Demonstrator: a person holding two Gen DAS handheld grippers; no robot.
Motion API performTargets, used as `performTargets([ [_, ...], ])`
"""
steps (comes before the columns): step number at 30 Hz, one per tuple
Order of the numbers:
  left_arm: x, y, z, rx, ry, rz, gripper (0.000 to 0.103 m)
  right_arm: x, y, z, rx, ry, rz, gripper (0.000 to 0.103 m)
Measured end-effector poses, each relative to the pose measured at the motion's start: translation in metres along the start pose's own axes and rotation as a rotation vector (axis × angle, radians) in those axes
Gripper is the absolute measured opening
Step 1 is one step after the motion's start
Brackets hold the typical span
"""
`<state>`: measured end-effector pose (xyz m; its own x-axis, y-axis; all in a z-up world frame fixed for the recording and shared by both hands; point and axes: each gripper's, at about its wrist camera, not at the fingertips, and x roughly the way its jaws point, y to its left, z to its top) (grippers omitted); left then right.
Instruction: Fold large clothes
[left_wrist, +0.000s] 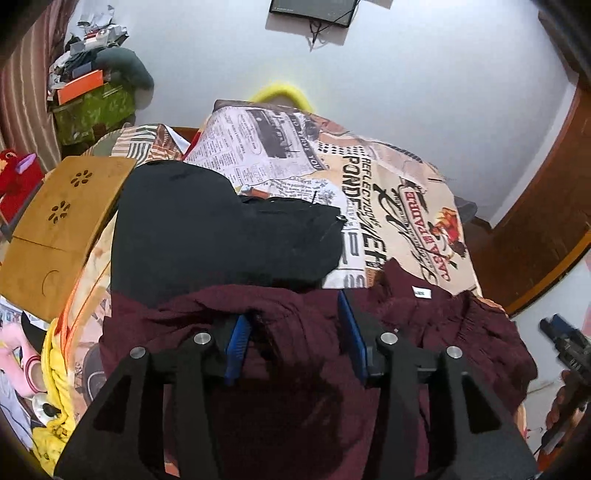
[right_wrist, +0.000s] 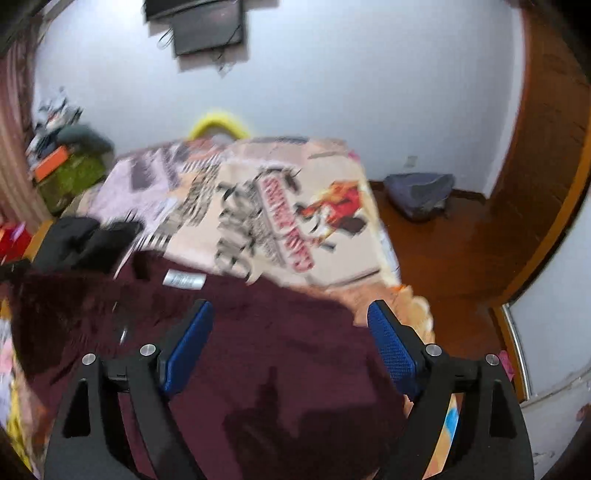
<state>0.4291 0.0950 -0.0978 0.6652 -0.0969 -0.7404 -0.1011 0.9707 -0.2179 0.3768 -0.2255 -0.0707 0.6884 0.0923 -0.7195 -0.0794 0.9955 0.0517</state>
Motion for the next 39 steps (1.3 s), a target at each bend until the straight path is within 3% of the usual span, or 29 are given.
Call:
performTargets([
  [4, -0.018, 0.006, -0.007, 0.004, -0.015, -0.038, 0.049, 0.007, 0.017, -0.024, -0.086, 0.096, 0.028, 0.083],
  [8, -0.050, 0.008, -0.012, 0.076, -0.097, 0.000, 0.060, 0.004, 0.016, -0.052, -0.085, 0.140, 0.020, 0.083],
  [12, -0.076, 0.011, -0.023, 0.154, -0.161, 0.042, 0.073, -0.006, -0.002, -0.069, -0.015, 0.151, 0.006, 0.083],
  [16, -0.081, 0.030, -0.046, 0.155, -0.181, 0.068, 0.087, -0.014, -0.032, -0.083, 0.128, 0.150, 0.020, 0.083],
  [19, -0.067, 0.058, -0.067, 0.077, -0.134, 0.102, 0.087, -0.010, -0.051, -0.096, 0.228, 0.175, 0.026, 0.083],
  [23, -0.039, 0.104, -0.089, -0.100, -0.011, 0.027, 0.087, -0.004, -0.064, -0.112, 0.325, 0.203, 0.082, 0.083],
  [27, -0.017, 0.146, -0.114, -0.296, 0.060, 0.017, 0.087, 0.006, -0.066, -0.123, 0.398, 0.223, 0.150, 0.083],
  [31, 0.005, 0.159, -0.129, -0.442, 0.124, -0.153, 0.087, 0.022, -0.070, -0.126, 0.482, 0.233, 0.183, 0.083],
  [33, 0.017, 0.157, -0.129, -0.463, 0.153, -0.217, 0.087, 0.025, -0.072, -0.123, 0.519, 0.213, 0.186, 0.082],
  [37, 0.044, 0.144, -0.124, -0.461, 0.191, -0.221, 0.087, 0.035, -0.074, -0.118, 0.580, 0.210, 0.228, 0.072],
  [39, 0.062, 0.139, -0.119, -0.474, 0.209, -0.216, 0.087, 0.044, -0.072, -0.119, 0.594, 0.229, 0.241, 0.056],
])
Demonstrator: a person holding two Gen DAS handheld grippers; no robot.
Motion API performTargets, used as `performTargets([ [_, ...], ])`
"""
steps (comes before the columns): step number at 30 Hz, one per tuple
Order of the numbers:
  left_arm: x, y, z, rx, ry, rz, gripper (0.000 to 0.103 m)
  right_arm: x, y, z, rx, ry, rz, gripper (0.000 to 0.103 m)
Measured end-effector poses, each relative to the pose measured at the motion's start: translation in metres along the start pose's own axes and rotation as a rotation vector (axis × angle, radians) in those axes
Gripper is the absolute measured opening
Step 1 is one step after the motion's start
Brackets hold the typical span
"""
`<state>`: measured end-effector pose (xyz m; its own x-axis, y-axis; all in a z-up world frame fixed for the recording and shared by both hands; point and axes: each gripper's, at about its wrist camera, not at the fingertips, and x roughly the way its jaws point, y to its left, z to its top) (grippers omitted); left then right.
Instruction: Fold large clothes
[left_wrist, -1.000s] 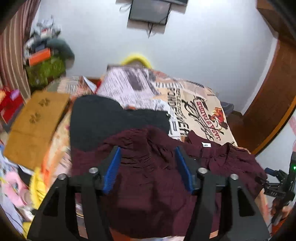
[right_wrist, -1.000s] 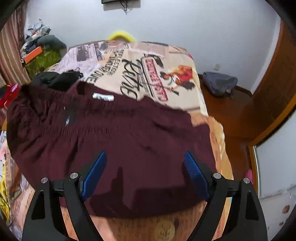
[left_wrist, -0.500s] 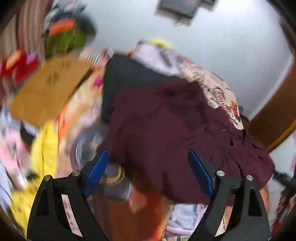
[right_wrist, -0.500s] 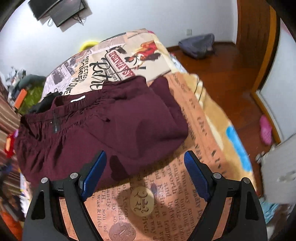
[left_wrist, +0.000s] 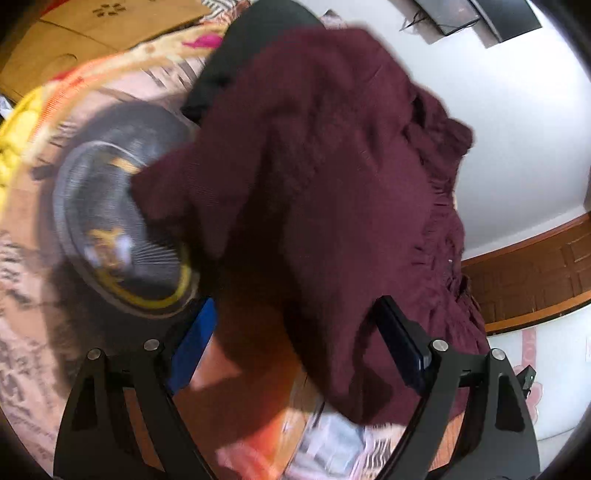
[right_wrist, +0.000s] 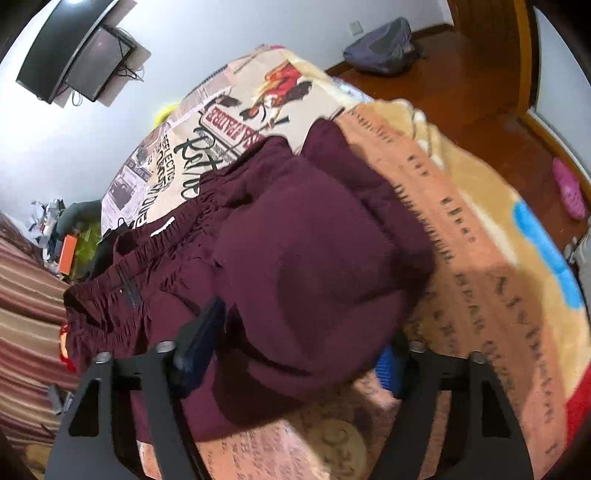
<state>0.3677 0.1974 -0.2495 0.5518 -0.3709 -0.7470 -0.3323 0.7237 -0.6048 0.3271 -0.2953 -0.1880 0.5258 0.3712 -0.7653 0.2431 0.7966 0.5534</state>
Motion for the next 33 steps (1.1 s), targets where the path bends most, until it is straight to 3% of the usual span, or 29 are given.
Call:
performTargets([
  [1, 0.004, 0.000, 0.001, -0.005, -0.001, -0.002, 0.087, 0.002, 0.002, 0.000, -0.006, -0.002, -0.008, 0.052],
  [3, 0.010, -0.004, 0.007, -0.020, -0.020, -0.004, 0.083, 0.004, 0.007, -0.001, -0.027, -0.012, -0.013, 0.034],
  [6, 0.004, -0.009, 0.011, -0.032, -0.070, 0.013, 0.066, -0.004, 0.010, -0.002, -0.036, -0.036, 0.014, 0.015],
  [8, -0.001, -0.014, 0.011, -0.012, -0.098, 0.027, 0.048, -0.011, 0.014, -0.001, -0.066, -0.044, 0.032, 0.011],
  [11, -0.016, -0.027, 0.006, 0.083, -0.111, 0.049, 0.034, -0.028, 0.025, -0.004, -0.126, -0.066, 0.058, 0.009],
  [12, -0.025, -0.033, 0.004, 0.113, -0.108, 0.026, 0.023, -0.034, 0.030, -0.006, -0.150, -0.074, 0.062, 0.009],
  [14, -0.037, -0.037, 0.002, 0.141, -0.096, -0.002, 0.015, -0.046, 0.036, -0.012, -0.188, -0.086, 0.060, 0.009],
  [18, -0.077, -0.039, -0.013, 0.202, -0.102, -0.059, 0.011, -0.064, 0.035, -0.023, -0.203, -0.094, 0.068, 0.009],
  [19, -0.081, -0.041, -0.015, 0.215, -0.108, -0.057, 0.007, -0.067, 0.030, -0.027, -0.194, -0.088, 0.070, 0.009],
  [23, -0.106, -0.045, -0.033, 0.301, -0.151, -0.024, 0.006, -0.073, 0.012, -0.035, -0.153, -0.082, 0.061, 0.009],
  [25, -0.111, -0.033, -0.044, 0.306, -0.150, 0.007, 0.006, -0.074, -0.003, -0.038, -0.104, -0.076, 0.071, 0.009],
  [27, -0.111, -0.026, -0.052, 0.305, -0.157, 0.088, 0.006, -0.074, -0.010, -0.040, -0.078, -0.073, 0.069, 0.009],
  [30, -0.099, -0.009, -0.057, 0.273, -0.129, 0.156, 0.008, -0.075, -0.012, -0.047, -0.086, -0.084, 0.027, 0.010],
  [33, -0.083, 0.011, -0.054, 0.213, -0.068, 0.155, 0.016, -0.078, -0.010, -0.054, -0.129, -0.103, -0.050, 0.015],
])
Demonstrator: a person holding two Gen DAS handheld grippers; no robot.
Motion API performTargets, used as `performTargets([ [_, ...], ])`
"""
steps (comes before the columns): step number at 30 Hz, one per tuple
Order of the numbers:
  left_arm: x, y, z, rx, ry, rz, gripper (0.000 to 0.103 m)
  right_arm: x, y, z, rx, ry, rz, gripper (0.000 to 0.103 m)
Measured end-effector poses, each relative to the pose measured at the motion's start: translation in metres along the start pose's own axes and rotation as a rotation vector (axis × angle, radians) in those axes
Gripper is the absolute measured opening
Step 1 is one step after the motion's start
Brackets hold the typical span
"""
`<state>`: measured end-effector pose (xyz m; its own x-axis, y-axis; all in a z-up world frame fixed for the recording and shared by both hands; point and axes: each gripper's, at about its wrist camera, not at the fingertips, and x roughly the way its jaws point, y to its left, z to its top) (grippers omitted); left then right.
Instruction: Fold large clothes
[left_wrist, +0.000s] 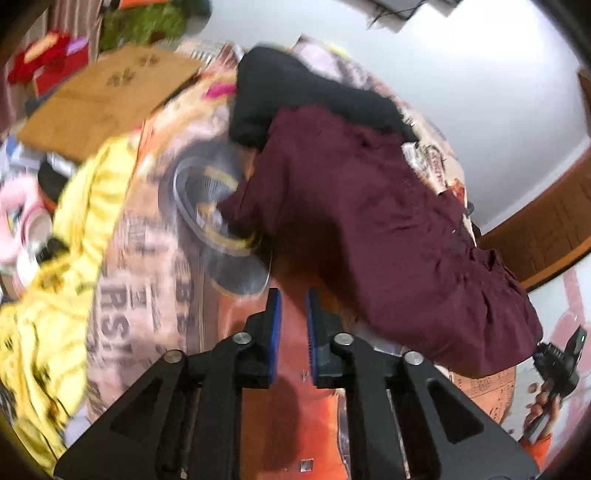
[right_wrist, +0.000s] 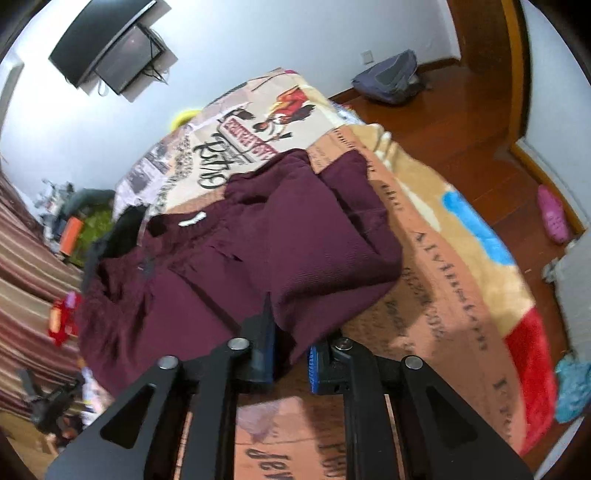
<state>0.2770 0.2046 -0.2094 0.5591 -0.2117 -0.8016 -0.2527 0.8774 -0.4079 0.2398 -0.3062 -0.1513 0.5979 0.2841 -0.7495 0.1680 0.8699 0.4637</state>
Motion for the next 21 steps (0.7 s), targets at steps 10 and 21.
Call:
performTargets([
  [10, 0.003, -0.012, 0.008, -0.039, 0.004, -0.045, 0.059, -0.036, 0.003, -0.007, -0.194, -0.068, -0.238, 0.042],
  [21, 0.045, 0.006, 0.037, -0.259, 0.066, -0.211, 0.072, -0.057, 0.049, 0.023, -0.261, -0.169, -0.168, 0.066],
])
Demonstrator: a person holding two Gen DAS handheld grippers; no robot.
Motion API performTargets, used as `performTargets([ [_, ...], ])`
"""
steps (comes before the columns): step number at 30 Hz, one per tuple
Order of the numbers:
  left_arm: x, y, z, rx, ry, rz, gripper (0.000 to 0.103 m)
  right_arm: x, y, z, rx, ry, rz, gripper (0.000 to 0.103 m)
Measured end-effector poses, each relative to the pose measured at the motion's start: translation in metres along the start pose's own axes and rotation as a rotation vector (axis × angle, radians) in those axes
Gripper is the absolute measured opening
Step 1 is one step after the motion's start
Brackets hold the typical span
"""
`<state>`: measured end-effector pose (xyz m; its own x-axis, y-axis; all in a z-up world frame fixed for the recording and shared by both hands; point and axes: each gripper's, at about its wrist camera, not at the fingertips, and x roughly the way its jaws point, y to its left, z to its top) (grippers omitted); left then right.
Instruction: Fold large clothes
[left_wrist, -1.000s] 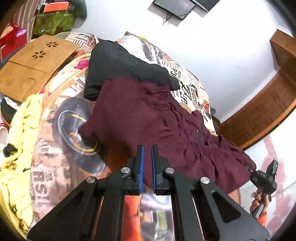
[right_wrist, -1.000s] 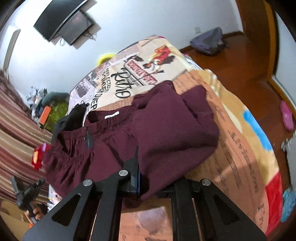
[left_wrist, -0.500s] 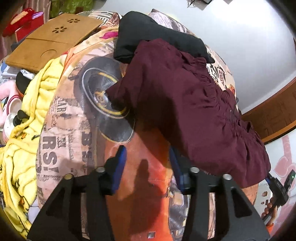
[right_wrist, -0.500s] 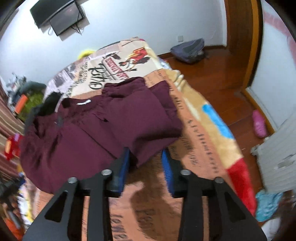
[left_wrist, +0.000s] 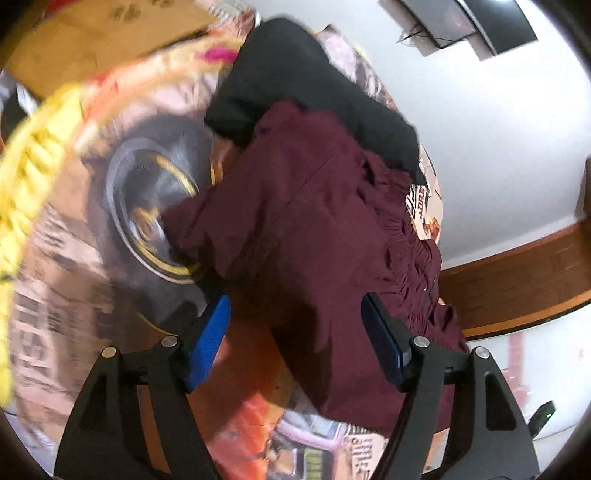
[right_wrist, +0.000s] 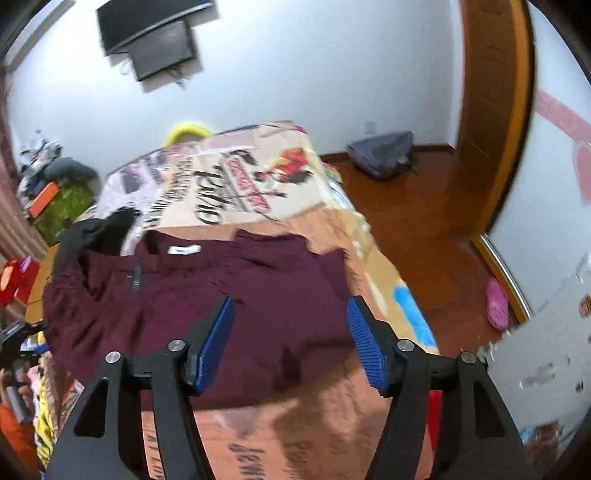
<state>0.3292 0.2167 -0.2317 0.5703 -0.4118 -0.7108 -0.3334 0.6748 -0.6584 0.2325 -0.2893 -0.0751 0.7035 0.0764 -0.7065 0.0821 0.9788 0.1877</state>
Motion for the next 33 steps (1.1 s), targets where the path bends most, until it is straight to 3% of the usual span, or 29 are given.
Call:
performTargets([
  [2, 0.015, 0.006, 0.000, -0.033, 0.039, -0.014, 0.072, 0.007, 0.018, 0.001, -0.024, -0.002, 0.035, 0.071],
  [6, 0.047, 0.019, 0.009, -0.096, 0.078, -0.021, 0.074, 0.032, 0.048, -0.008, -0.091, 0.050, 0.094, 0.072],
  [11, 0.050, 0.011, 0.027, -0.062, 0.000, -0.002, 0.076, 0.075, 0.064, -0.030, -0.146, 0.149, 0.078, 0.071],
  [13, 0.051, 0.012, 0.031, -0.088, -0.025, -0.016, 0.076, 0.092, 0.062, -0.038, -0.140, 0.201, 0.057, 0.072],
  [19, 0.049, 0.020, 0.035, -0.200, -0.113, -0.054, 0.076, 0.093, 0.037, -0.035, -0.080, 0.220, 0.088, 0.072],
  [22, 0.047, 0.018, 0.031, -0.230, -0.152, -0.028, 0.064, 0.095, 0.032, -0.036, -0.039, 0.234, 0.114, 0.072],
  [26, 0.028, 0.001, 0.025, -0.137, -0.192, 0.003, 0.039, 0.091, 0.037, -0.036, -0.053, 0.237, 0.088, 0.072],
  [29, 0.004, -0.023, 0.020, -0.017, -0.221, 0.018, 0.030, 0.085, 0.042, -0.033, -0.105, 0.242, 0.058, 0.072],
  [33, -0.038, -0.062, 0.004, 0.152, -0.295, 0.058, 0.027, 0.076, 0.052, -0.024, -0.143, 0.226, 0.046, 0.073],
])
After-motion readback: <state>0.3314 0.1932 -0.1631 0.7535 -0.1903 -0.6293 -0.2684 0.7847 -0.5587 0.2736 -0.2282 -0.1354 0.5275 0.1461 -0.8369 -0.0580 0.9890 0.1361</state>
